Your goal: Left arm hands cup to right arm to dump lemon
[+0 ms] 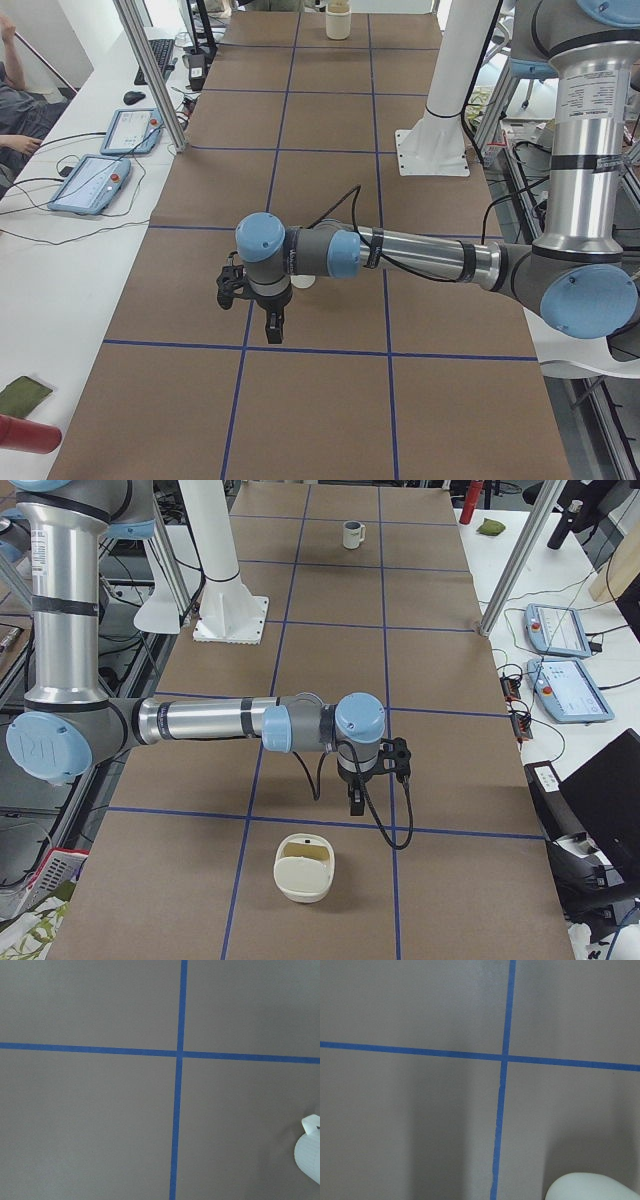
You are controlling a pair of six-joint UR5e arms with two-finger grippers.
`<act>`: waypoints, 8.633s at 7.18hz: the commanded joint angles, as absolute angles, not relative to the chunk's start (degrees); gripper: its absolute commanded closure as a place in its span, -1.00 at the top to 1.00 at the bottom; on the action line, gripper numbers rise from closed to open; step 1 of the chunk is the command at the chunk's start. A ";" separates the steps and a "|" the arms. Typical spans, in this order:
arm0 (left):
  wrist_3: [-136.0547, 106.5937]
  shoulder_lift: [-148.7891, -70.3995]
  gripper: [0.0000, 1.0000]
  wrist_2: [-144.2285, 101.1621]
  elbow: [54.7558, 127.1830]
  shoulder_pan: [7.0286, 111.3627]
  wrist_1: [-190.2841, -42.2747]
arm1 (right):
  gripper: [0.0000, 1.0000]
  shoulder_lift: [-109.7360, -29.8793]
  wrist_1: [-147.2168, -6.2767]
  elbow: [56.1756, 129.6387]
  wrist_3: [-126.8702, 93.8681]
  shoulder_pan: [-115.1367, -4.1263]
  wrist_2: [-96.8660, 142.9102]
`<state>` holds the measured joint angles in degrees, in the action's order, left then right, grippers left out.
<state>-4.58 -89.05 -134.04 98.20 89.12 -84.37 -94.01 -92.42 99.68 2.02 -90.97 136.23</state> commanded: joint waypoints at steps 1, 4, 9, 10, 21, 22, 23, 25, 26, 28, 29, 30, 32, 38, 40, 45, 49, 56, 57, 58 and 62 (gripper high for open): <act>-4.66 -89.21 1.00 -134.03 98.17 89.12 -84.29 | 1.00 -93.87 -92.37 99.93 1.93 -90.97 136.23; -4.83 -90.69 1.00 -134.30 99.13 89.12 -84.55 | 1.00 -93.52 -92.46 99.84 1.93 -90.97 136.23; -7.36 -95.44 1.00 -135.08 100.37 83.94 -91.05 | 1.00 -91.15 -92.46 100.98 1.93 -90.97 135.97; -16.69 -95.54 1.00 -135.35 100.55 79.76 -91.23 | 1.00 -91.32 -92.37 100.99 2.02 -90.88 135.71; -48.95 -86.66 1.00 -129.64 99.67 61.45 -110.21 | 1.00 -91.85 -88.33 99.93 1.41 -90.79 138.08; -49.13 -87.18 1.00 -129.64 98.54 60.13 -110.30 | 1.00 -91.85 -88.42 99.93 1.41 -90.79 137.99; -49.22 -87.36 1.00 -129.73 98.00 59.51 -110.48 | 1.00 -91.85 -88.42 99.93 1.41 -90.79 137.99; -49.74 -87.28 -0.47 -129.73 98.09 59.15 -110.48 | 1.00 -91.58 -88.42 99.93 1.41 -90.79 137.99; -49.83 -87.10 -0.99 -129.81 98.17 59.15 -110.48 | 1.00 -91.58 -88.42 99.93 1.41 -90.79 138.08; -50.01 -87.62 -1.00 -130.34 98.70 59.33 -110.04 | 1.00 -91.14 -88.42 100.20 1.41 -90.70 138.07; -49.92 -88.15 -1.00 -130.52 98.96 59.76 -109.95 | 1.00 -91.14 -88.33 100.02 1.06 -90.62 138.51; -49.83 -88.24 -1.00 -130.60 100.10 61.33 -109.60 | 1.00 -89.14 -88.33 100.11 1.05 -90.09 138.60; -49.31 -95.48 -1.00 -133.84 104.39 66.33 -94.93 | 1.00 -83.78 -88.94 99.93 0.79 -87.91 138.17; -65.95 -129.60 -1.00 -133.95 93.28 64.36 -69.08 | 1.00 -73.52 -76.57 99.93 -24.91 -71.85 132.13; -75.88 -132.97 -1.00 -133.95 87.48 62.32 -74.75 | 0.97 -69.10 -75.16 100.45 -28.03 -62.01 117.42; -106.85 -140.79 -1.00 -140.30 73.85 57.92 -90.61 | 0.96 -65.32 -48.10 97.91 -36.91 -41.18 90.95; -107.84 -141.67 -1.00 -147.57 72.08 57.92 -93.06 | 0.96 -63.82 -41.22 98.70 -31.65 -28.96 76.44; -108.02 -145.20 -1.00 -156.27 71.28 53.71 -95.17 | 0.97 -60.82 -41.66 98.00 -30.14 -25.75 72.33; -108.02 -145.20 -1.00 -156.27 71.28 53.09 -95.53 | 0.97 -60.82 -41.57 98.00 -30.23 -25.75 72.33; -108.02 -145.28 -1.00 -156.27 71.28 52.30 -95.62 | 0.97 -60.82 -41.40 98.00 -30.23 -25.75 72.33; -110.81 -145.28 -1.00 -156.27 71.72 50.19 -99.39 | 0.97 -60.82 -41.31 97.65 -30.23 -25.66 72.25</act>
<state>-109.21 -145.28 -156.27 71.53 50.78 -97.75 -60.82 -41.48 97.82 -30.23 -25.69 72.25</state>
